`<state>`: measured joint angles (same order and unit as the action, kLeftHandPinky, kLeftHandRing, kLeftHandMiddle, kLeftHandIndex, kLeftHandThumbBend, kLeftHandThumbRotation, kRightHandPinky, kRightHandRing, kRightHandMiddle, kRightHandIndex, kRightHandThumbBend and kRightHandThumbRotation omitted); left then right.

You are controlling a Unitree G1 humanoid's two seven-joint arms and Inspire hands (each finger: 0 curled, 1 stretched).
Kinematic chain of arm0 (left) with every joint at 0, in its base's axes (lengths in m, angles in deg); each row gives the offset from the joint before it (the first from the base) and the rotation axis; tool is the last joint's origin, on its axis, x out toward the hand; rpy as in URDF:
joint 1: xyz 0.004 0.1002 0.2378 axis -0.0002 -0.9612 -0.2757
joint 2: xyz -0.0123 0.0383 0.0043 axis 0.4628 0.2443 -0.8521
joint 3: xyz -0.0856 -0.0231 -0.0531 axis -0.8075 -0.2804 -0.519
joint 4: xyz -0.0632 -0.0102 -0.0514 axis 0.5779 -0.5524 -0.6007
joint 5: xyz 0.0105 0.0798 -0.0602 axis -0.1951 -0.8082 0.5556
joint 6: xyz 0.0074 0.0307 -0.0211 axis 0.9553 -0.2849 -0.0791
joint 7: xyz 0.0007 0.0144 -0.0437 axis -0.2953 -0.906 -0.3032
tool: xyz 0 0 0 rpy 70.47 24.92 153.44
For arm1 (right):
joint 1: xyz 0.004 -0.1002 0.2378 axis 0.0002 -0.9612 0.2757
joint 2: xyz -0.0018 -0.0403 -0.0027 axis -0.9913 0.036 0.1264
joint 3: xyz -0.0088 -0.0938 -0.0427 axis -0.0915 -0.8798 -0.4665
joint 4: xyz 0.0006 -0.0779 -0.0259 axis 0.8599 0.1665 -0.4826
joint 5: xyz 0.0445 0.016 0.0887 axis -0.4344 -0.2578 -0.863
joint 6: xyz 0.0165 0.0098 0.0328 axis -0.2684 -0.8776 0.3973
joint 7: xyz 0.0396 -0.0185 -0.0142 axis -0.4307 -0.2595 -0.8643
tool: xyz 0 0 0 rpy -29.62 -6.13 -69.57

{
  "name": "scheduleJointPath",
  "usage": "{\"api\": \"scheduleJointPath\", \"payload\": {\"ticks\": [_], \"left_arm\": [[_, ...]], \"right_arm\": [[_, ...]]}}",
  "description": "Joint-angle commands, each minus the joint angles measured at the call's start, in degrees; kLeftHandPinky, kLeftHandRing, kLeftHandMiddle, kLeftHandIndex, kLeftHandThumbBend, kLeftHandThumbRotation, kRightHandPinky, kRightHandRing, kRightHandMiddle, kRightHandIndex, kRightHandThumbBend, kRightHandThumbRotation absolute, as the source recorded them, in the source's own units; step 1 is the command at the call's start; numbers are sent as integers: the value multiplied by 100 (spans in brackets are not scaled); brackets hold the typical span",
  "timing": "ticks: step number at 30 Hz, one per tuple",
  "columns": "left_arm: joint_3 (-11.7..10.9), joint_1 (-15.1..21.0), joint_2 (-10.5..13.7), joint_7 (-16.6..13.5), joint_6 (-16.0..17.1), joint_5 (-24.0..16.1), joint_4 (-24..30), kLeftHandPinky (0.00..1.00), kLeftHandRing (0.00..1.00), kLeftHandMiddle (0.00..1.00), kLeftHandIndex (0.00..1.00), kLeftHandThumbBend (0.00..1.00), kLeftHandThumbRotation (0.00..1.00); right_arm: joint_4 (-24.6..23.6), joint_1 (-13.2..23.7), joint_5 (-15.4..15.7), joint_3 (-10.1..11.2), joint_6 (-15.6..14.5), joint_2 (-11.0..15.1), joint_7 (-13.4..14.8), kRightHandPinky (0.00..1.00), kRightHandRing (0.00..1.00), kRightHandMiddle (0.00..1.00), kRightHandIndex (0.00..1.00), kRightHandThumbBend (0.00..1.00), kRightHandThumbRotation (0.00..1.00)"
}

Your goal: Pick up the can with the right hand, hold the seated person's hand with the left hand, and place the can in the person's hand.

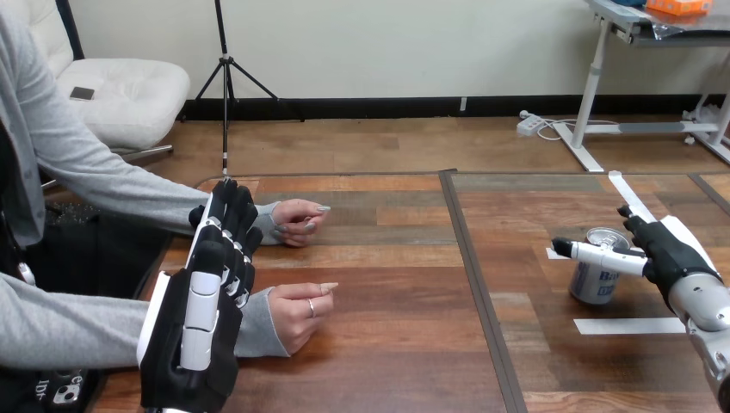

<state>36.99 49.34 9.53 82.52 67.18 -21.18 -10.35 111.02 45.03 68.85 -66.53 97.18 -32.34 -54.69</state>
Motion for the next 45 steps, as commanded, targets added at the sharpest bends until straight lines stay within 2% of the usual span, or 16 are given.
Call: {"api": "scheduleJointPath", "payload": {"ticks": [1,9,18,31,45], "left_arm": [[0,202,-5,26,120,2,193,100,100,100,99,73,89],[8,216,-27,30,128,10,157,100,100,100,99,73,89],[19,214,-39,26,127,7,143,100,100,100,99,72,89],[26,202,-31,74,91,80,155,100,100,100,99,71,89],[36,178,-29,-6,41,15,241,100,100,100,99,72,88]], "right_arm": [[-385,196,-90,66,254,59,34,100,100,100,100,100,49],[-481,182,-40,27,424,119,68,100,100,100,100,100,51],[-600,230,-31,31,396,165,41,100,100,100,100,100,53],[-789,263,12,13,317,201,1,82,100,100,100,100,52],[-792,249,38,-17,316,185,-60,76,100,100,100,100,43]]}}
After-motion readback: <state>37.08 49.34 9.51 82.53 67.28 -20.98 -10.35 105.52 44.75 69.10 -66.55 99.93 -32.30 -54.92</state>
